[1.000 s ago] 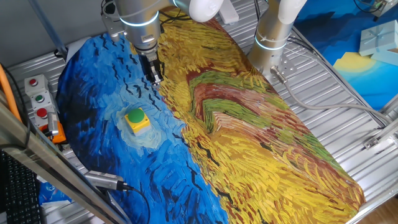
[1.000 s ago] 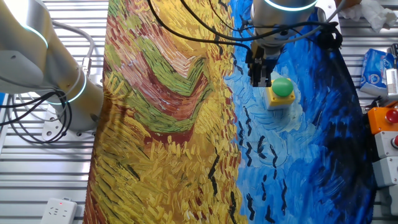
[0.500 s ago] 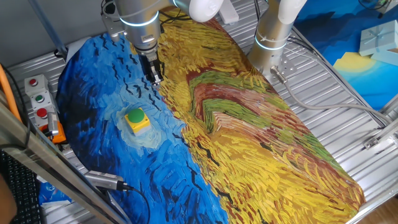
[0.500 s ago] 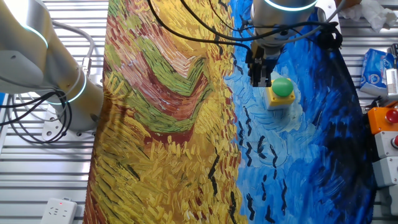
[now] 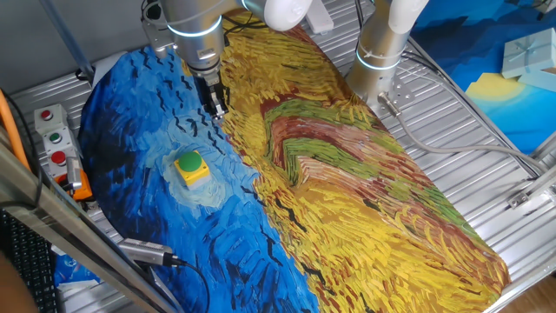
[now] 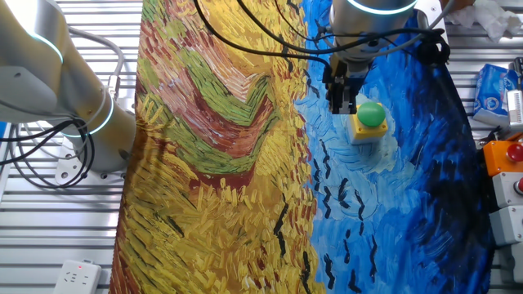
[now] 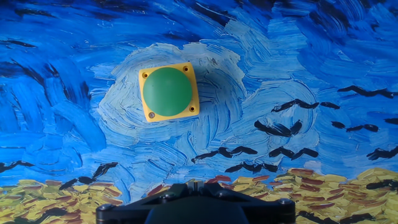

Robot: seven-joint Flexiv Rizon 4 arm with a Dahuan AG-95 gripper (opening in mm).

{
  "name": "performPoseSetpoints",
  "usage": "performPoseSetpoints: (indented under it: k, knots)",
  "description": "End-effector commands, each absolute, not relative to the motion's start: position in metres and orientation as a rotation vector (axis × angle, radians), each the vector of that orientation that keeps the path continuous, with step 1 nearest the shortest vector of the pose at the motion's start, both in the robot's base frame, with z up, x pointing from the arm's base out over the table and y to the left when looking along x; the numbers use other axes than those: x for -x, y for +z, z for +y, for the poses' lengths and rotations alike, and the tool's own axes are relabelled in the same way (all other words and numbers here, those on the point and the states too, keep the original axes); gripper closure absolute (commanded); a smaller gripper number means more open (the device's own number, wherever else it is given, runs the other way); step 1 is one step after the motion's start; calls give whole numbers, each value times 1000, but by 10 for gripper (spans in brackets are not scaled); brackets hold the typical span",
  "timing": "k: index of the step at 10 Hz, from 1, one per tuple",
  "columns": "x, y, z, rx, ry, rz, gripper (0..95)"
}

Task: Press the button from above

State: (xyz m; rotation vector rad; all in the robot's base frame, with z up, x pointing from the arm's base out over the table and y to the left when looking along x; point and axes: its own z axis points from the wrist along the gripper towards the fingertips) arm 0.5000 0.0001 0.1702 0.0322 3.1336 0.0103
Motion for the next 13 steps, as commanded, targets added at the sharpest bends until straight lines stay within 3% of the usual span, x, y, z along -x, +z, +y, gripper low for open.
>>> performPoseSetpoints:
  k: [1, 13]
  knots:
    - [-500, 170, 0, -32, 11, 3133, 950]
    - [-500, 170, 0, -32, 11, 3133, 950]
